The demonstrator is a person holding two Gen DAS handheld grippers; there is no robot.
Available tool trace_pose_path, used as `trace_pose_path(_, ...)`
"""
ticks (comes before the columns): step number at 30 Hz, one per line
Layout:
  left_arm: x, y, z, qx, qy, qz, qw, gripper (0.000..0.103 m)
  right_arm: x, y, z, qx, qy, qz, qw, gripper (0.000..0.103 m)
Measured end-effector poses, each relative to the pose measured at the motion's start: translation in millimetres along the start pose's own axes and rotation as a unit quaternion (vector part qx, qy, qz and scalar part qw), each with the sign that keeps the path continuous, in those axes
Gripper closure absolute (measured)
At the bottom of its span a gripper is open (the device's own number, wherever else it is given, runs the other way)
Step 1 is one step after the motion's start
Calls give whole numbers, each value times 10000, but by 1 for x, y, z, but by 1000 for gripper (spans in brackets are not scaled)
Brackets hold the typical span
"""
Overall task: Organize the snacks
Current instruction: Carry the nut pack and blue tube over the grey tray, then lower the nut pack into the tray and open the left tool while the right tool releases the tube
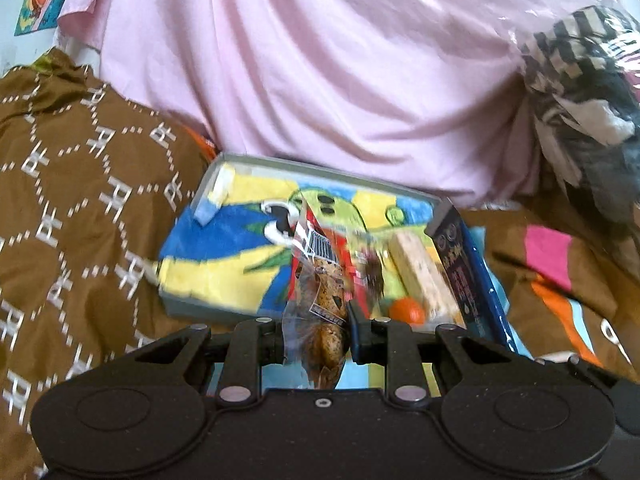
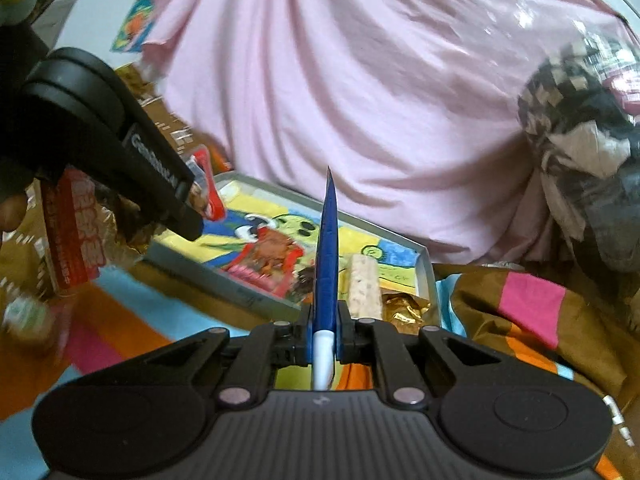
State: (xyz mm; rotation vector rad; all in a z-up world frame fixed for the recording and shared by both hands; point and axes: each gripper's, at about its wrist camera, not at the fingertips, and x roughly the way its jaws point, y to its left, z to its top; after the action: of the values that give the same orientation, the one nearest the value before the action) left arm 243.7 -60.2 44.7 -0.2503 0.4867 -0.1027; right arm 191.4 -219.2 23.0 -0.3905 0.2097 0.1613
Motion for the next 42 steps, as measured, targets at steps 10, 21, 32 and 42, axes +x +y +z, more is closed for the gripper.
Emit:
trace_pose_path(10, 66, -2, 38, -188, 63, 194, 9996, 77, 53, -15, 16, 350, -334, -86, 9988, 92)
trace_pose_path(21, 118, -8, 47, -282, 54, 212, 9994, 77, 98, -30, 7, 458, -95, -96, 9989, 92)
trace_pose_path(32, 144, -6, 42, -437, 171, 309, 9984, 77, 112, -29, 6, 562, 21, 184, 9982, 91)
trace_pose_path(42, 150, -7, 41, -409, 177, 377, 9983, 77, 119, -29, 3, 681, 159, 270, 9972, 90)
